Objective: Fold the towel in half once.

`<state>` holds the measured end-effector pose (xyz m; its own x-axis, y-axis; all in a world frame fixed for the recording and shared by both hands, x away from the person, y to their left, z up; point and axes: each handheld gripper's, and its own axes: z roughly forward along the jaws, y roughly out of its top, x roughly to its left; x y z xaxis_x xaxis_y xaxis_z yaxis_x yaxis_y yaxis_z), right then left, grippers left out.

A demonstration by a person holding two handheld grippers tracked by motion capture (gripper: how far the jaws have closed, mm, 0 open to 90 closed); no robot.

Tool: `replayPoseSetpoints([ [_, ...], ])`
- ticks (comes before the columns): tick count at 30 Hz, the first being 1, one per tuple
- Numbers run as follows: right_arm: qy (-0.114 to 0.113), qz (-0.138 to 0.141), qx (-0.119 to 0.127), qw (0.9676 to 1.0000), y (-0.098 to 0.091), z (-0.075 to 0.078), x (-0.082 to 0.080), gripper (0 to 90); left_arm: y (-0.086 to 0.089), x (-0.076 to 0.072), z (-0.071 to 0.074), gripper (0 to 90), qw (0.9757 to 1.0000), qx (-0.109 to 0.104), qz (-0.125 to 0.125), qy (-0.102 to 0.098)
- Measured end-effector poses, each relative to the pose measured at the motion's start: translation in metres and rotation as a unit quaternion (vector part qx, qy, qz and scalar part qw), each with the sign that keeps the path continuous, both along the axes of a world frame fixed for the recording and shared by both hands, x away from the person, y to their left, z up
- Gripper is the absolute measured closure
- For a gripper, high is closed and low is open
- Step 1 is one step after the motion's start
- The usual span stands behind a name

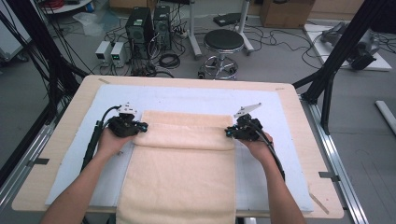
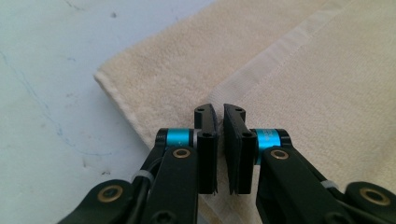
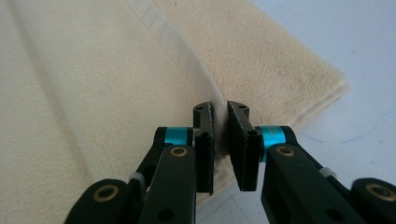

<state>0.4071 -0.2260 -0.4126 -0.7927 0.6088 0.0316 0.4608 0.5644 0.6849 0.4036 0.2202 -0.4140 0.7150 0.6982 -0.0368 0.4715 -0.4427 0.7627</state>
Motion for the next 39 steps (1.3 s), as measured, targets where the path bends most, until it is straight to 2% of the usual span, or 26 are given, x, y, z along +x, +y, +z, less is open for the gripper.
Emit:
replayPoseSetpoints([
  [5, -0.017, 0.007, 0.021, 0.9996, -0.005, 0.016, -0.013, 81.2, 0.005, -0.010, 0.014, 83.5, 0.9996, -0.021, -0.006, -0.015],
  [8, -0.027, 0.018, 0.033, 0.9989, -0.007, 0.028, -0.024, 81.2, 0.010, -0.022, 0.023, 83.5, 0.9987, -0.038, -0.011, -0.033],
  [12, -0.047, 0.038, 0.041, 0.9973, -0.008, 0.041, -0.046, 81.2, 0.016, -0.045, 0.028, 83.6, 0.9970, -0.049, -0.028, -0.052],
  [15, -0.046, 0.058, 0.045, 0.9962, -0.011, 0.045, -0.065, 80.9, 0.022, -0.067, 0.024, 83.6, 0.9959, -0.055, -0.046, -0.056],
  [18, -0.041, 0.071, 0.056, 0.9950, -0.013, 0.041, -0.081, 80.9, 0.026, -0.089, 0.015, 83.8, 0.9953, -0.058, -0.056, -0.053],
  [20, -0.034, 0.077, 0.047, 0.9954, -0.011, 0.032, -0.094, 81.0, 0.025, -0.101, 0.008, 83.9, 0.9955, -0.048, -0.066, -0.049],
  [23, -0.029, 0.084, 0.044, 0.9951, -0.010, 0.019, -0.111, 81.1, 0.025, -0.113, 0.004, 84.0, 0.9955, -0.032, -0.075, -0.048],
  [25, -0.028, 0.088, 0.051, 0.9944, -0.011, 0.015, -0.120, 81.1, 0.025, -0.120, 0.006, 83.9, 0.9951, -0.033, -0.077, -0.052],
  [28, -0.037, 0.092, 0.061, 0.9932, -0.012, 0.016, -0.132, 81.1, 0.026, -0.130, 0.009, 84.1, 0.9947, -0.031, -0.079, -0.058],
  [33, -0.053, 0.107, 0.061, 0.9909, -0.013, 0.027, -0.153, 81.1, 0.035, -0.151, 0.013, 87.2, 0.9941, -0.029, -0.082, -0.066],
  [35, -0.058, 0.109, 0.062, 0.9904, -0.014, 0.031, -0.161, 81.1, 0.039, -0.160, 0.013, 89.2, 0.9940, -0.036, -0.079, -0.066],
  [36, -0.058, 0.110, 0.062, 0.9903, -0.015, 0.031, -0.165, 81.1, 0.040, -0.163, 0.012, 89.1, 0.9933, -0.034, -0.088, -0.066],
  [37, -0.058, 0.110, 0.054, 0.9907, -0.015, 0.030, -0.168, 81.0, 0.039, -0.163, 0.011, 88.4, 0.9929, -0.034, -0.094, -0.064],
  [39, -0.050, 0.107, 0.032, 0.9924, -0.015, 0.022, -0.166, 81.0, 0.035, -0.159, 0.004, 81.1, 0.9929, -0.027, -0.103, -0.053],
])
